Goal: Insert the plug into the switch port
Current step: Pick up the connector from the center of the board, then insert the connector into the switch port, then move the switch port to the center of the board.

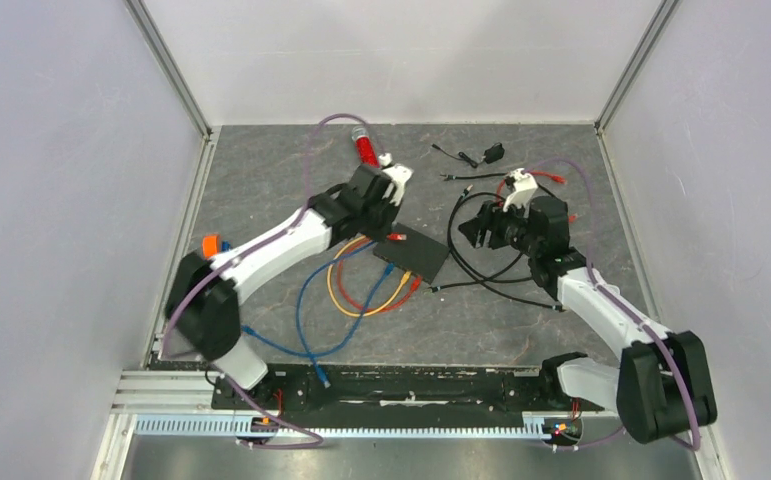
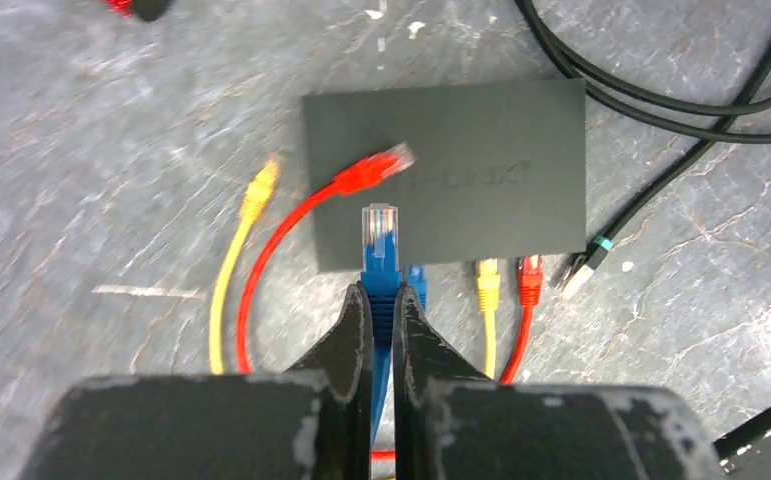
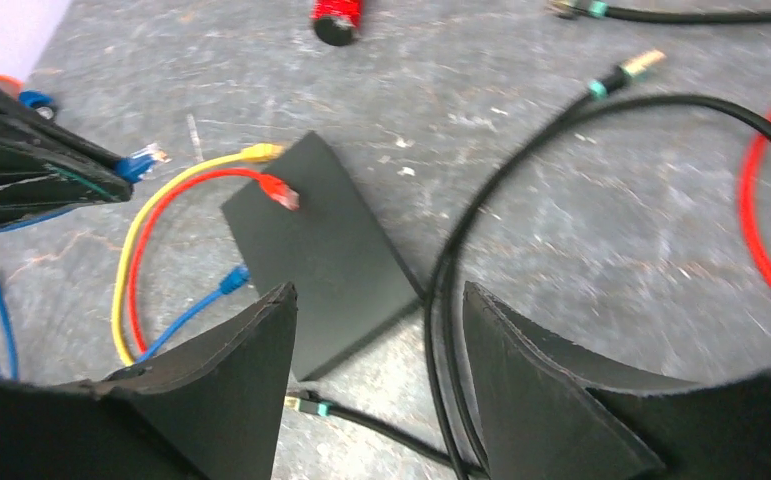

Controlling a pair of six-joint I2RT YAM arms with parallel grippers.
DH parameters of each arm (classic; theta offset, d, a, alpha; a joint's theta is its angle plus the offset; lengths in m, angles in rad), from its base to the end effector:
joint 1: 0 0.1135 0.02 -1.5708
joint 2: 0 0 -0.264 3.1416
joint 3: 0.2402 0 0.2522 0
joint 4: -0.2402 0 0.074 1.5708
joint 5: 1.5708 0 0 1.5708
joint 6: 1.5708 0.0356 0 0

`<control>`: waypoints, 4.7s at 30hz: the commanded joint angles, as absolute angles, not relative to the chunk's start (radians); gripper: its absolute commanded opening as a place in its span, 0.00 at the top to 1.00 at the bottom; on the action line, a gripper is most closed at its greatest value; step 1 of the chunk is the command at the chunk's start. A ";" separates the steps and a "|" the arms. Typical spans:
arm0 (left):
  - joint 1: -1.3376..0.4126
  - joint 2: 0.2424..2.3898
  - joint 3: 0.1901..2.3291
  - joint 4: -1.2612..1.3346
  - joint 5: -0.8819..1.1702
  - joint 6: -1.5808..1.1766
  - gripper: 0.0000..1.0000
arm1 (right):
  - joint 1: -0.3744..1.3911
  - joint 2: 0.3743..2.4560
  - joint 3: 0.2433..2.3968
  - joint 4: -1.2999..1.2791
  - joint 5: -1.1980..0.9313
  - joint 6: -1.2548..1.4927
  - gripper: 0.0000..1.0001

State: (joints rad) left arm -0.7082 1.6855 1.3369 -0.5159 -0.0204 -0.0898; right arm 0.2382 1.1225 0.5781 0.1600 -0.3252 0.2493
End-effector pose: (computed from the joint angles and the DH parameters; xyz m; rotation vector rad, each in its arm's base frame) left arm 0.2831 -0.2415 0.2651 0.7407 2.3491 -0.3296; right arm 0.2364 0.0691 0.2355 -0.2076 1.9774 0.6362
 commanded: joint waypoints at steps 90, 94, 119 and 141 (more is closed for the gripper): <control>-0.793 1.531 0.511 0.492 -0.245 -0.208 0.98 | 0.410 2.360 1.572 -0.400 -1.042 -0.228 0.49; -0.793 1.577 0.513 0.534 -0.276 -0.241 0.98 | 0.431 2.339 1.512 -0.393 -1.029 -0.203 0.50; -0.790 1.634 0.543 0.691 -0.408 -0.092 0.98 | 0.654 2.362 1.250 -0.495 -1.259 -0.384 0.59; -0.808 1.714 0.675 0.735 -0.443 -0.147 0.98 | 0.699 2.260 0.997 -0.022 -1.136 0.086 0.62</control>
